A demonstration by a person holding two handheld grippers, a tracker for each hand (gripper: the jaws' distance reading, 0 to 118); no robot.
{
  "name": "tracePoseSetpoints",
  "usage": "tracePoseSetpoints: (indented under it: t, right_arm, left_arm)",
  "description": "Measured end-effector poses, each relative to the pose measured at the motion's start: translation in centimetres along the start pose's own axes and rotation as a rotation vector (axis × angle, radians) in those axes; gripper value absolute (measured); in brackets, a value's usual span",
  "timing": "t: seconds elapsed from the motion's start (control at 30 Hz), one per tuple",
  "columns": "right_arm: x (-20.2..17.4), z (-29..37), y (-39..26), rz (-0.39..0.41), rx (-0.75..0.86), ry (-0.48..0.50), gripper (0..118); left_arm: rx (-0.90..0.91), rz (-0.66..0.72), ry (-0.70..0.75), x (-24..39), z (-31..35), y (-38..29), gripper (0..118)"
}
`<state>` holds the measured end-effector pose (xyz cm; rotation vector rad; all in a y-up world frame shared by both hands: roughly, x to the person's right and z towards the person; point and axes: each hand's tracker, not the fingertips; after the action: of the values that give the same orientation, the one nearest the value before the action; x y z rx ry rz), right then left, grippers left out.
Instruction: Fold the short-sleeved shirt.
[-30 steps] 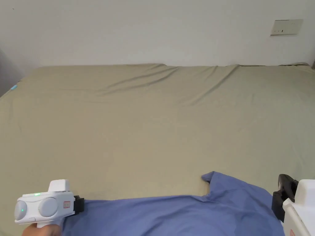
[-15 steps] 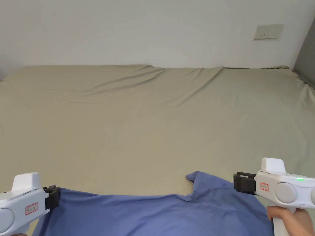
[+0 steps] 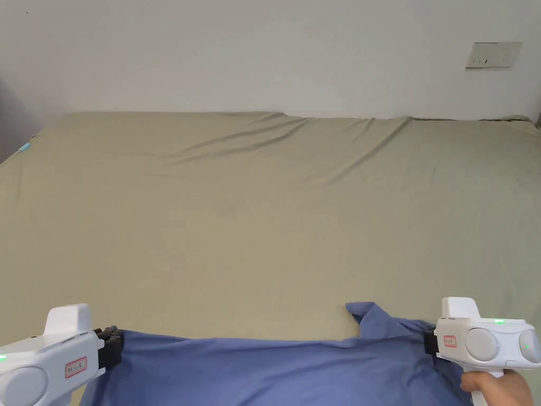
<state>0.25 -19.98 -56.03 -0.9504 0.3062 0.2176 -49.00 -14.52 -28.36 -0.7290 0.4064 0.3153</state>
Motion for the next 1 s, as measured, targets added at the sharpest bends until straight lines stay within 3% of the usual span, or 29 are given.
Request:
tracePoseSetpoints:
  t: [0.07, 0.23, 0.57, 0.77, 1.0]
  right_arm:
    - [0.1, 2.2, -0.3, 0.054, 0.066, -0.009, 4]
    - [0.9, 10.6, -1.9, 0.068, 0.181, 0.043, 4]
    - [2.9, 25.9, -12.1, -0.049, 0.320, 0.169, 4]
    - [2.0, 27.5, -20.1, -0.067, 0.272, 0.165, 4]
    - [2.7, 23.0, -26.8, -0.129, 0.127, 0.119, 4]
  left_arm:
    - [0.011, 0.019, 0.003, -0.4, 0.6, -0.2, 4]
    - [0.036, 0.045, 0.018, -1.5, 3.7, -0.7, 4]
    - [0.074, 0.063, 0.035, -2.7, 13.2, -5.0, 4]
    - [0.000, 0.079, 0.054, -3.8, 15.2, -11.4, 4]
    - [-0.117, 0.099, 0.087, -4.5, 13.8, -17.3, 4]
